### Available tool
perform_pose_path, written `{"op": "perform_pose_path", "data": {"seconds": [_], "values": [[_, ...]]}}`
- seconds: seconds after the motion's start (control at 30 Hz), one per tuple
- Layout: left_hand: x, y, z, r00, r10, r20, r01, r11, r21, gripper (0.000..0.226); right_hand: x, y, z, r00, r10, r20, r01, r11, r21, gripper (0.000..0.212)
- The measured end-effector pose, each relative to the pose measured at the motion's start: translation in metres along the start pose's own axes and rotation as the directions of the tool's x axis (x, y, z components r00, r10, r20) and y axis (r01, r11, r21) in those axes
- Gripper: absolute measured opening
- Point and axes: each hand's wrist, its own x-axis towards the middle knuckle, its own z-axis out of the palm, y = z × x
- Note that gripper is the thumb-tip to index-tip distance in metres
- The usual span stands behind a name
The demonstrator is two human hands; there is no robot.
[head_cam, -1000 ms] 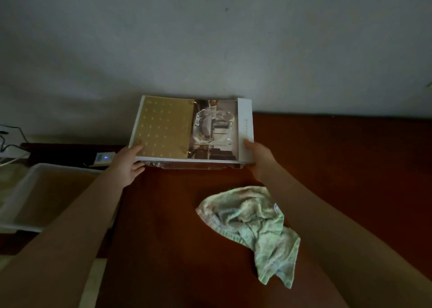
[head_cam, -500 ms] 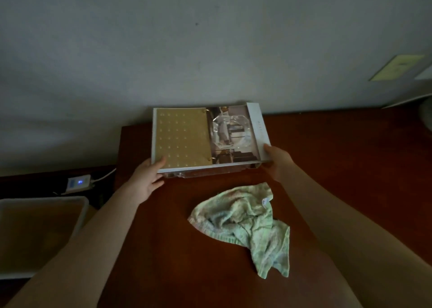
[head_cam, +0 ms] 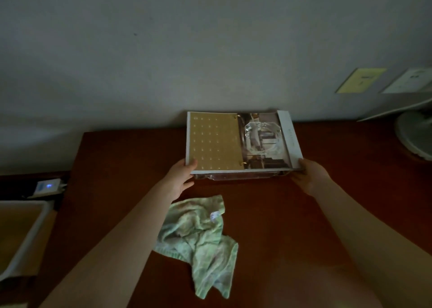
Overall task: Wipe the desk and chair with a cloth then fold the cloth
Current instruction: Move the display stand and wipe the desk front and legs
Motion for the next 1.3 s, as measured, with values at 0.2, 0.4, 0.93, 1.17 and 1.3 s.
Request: {"op": "perform_pose_path", "data": {"seconds": [0.2,0.4,0.93,1.17,1.3], "values": [[0.001,0.000,0.054,1.000,0.018,-0.022,-0.019,0.999,-0.029,0.042,0.016,-0.029,-0.033,0.998,0.005,0.055,-0.006,1.000,0.006,0.042],[-0.006,0.001,0.088,0.998,0.036,-0.058,-0.035,0.999,0.026,0.047,0.022,-0.036,-0.062,0.998,0.014,0.060,-0.014,1.000,-0.004,0.042],[-0.096,-0.051,-0.087,0.846,-0.156,-0.510,0.042,0.973,-0.228,0.042,-0.092,0.154,0.051,0.393,-0.171,0.903,0.864,-0.268,-0.427,0.047],[-0.095,-0.085,-0.184,0.791,-0.077,-0.606,-0.050,0.981,-0.190,0.037,-0.109,0.223,0.068,0.248,0.073,0.966,0.811,-0.562,-0.165,0.059],[-0.095,-0.115,-0.235,0.654,0.209,-0.727,0.019,0.956,0.292,0.035,-0.110,0.224,0.072,0.036,0.236,0.971,0.777,-0.618,0.122,0.063]]}}
